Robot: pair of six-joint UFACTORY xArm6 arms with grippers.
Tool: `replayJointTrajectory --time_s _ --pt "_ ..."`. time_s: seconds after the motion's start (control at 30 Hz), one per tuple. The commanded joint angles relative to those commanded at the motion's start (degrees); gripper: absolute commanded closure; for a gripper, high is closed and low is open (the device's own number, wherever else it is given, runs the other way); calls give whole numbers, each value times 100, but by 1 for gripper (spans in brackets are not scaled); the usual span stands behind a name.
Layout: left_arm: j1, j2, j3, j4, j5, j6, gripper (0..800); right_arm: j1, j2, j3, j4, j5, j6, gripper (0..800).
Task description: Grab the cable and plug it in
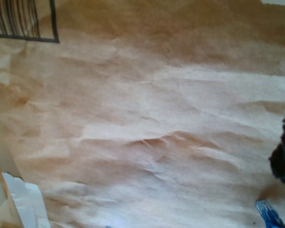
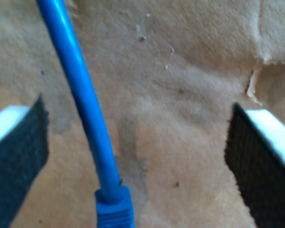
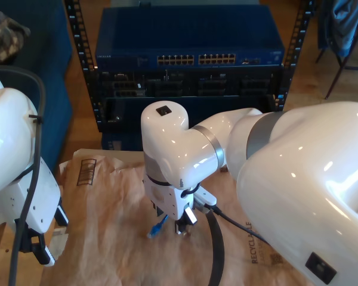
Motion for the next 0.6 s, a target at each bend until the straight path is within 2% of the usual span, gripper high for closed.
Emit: replayJointTrajectory --time_s 0.23,0.37,0.6 --pt "0 9 -9 0 -35 9 0 9 0 -9 9 0 97 391" --pt "0 9 -9 0 -26 9 0 18 0 -44 9 9 167 493" --pt "0 9 -9 0 -35 9 0 18 0 -53 18 9 176 536"
